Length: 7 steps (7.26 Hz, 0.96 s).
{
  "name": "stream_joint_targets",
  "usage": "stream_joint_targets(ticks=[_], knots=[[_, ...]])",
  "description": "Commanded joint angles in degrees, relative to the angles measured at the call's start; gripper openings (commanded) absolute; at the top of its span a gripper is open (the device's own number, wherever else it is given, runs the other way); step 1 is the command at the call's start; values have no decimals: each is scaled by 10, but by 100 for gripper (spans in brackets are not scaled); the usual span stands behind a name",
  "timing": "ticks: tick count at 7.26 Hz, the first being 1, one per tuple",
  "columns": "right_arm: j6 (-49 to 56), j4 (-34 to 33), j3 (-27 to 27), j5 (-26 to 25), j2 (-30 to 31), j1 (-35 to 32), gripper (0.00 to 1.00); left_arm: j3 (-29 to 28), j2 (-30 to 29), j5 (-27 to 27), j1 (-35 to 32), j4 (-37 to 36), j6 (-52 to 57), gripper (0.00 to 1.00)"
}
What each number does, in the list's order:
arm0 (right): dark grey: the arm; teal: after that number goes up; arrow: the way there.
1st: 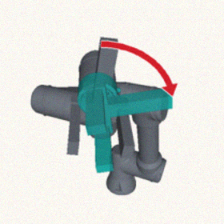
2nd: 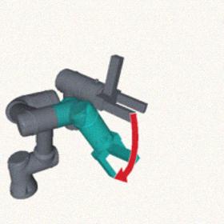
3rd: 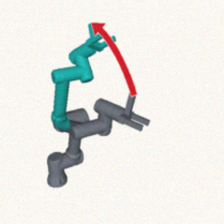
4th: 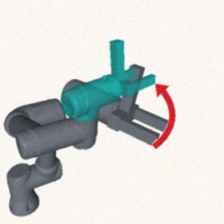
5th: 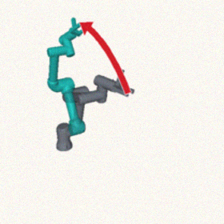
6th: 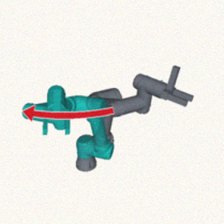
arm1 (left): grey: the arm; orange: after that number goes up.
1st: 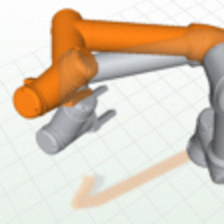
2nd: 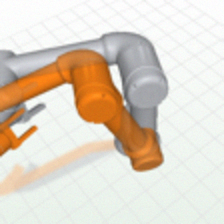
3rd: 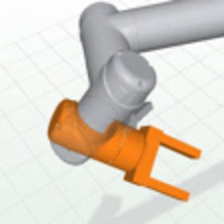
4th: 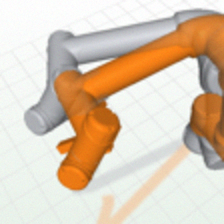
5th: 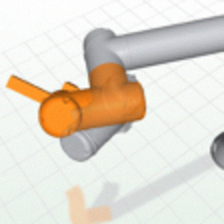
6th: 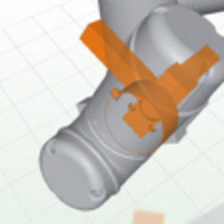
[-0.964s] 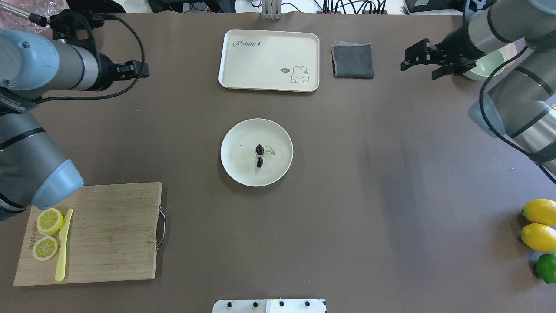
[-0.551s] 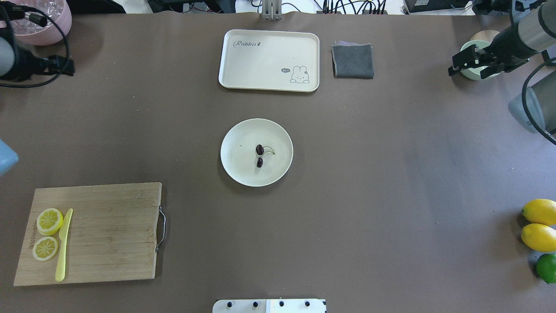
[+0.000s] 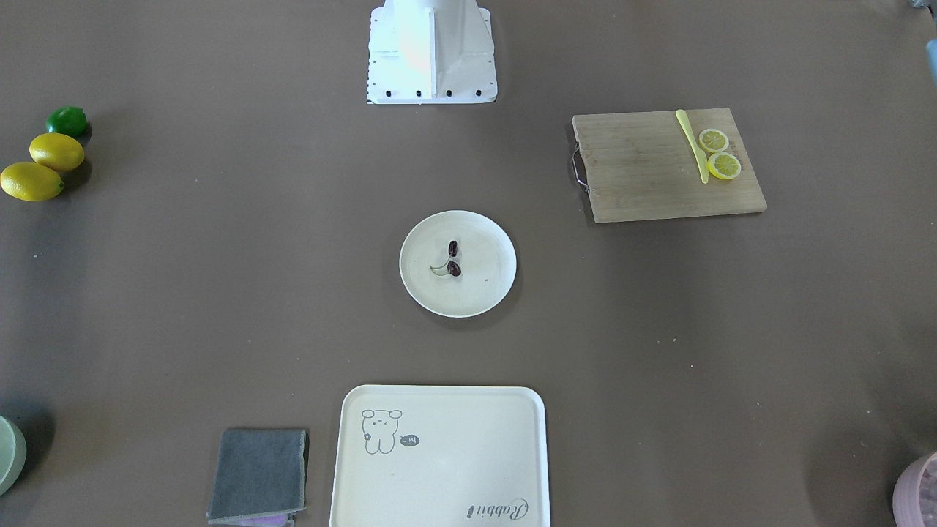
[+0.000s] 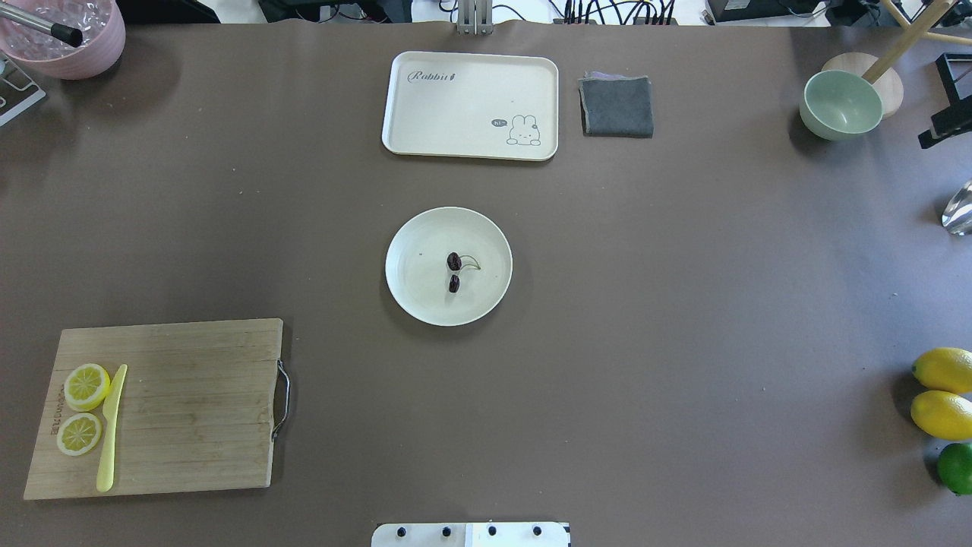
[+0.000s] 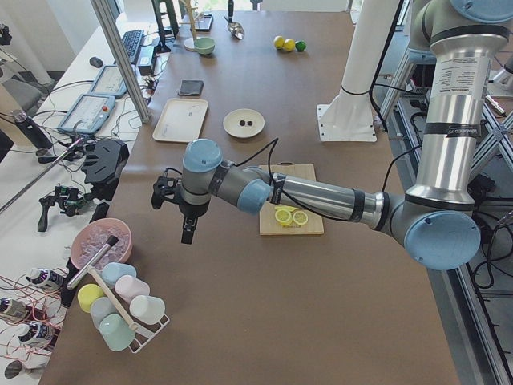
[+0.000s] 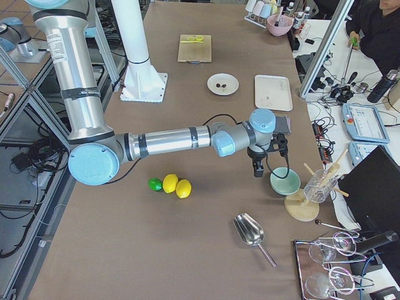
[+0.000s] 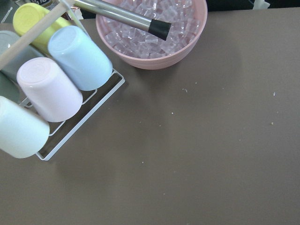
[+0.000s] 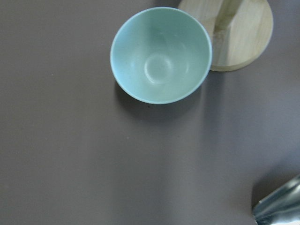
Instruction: Place red cherry on plate
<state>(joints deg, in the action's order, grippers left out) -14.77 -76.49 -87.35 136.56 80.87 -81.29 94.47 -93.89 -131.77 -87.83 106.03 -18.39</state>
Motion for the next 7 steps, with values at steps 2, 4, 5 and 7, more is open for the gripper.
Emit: stream_joint_targets(ticks=[2,4,5,7], knots=[[102,-13,0,20,54,-74,99,-28,-13,-38,-67,-102,135,98],[105,-47,0,14,55,-78,100,-47,-6,-38,-64,-92,138,98],[105,-58,1,13,54,-79,100,-45,-3,-37,-64,-91,138,98],[99,-131,-12,13,10,-79,100,-48,-4,-37,-62,-91,136,98]])
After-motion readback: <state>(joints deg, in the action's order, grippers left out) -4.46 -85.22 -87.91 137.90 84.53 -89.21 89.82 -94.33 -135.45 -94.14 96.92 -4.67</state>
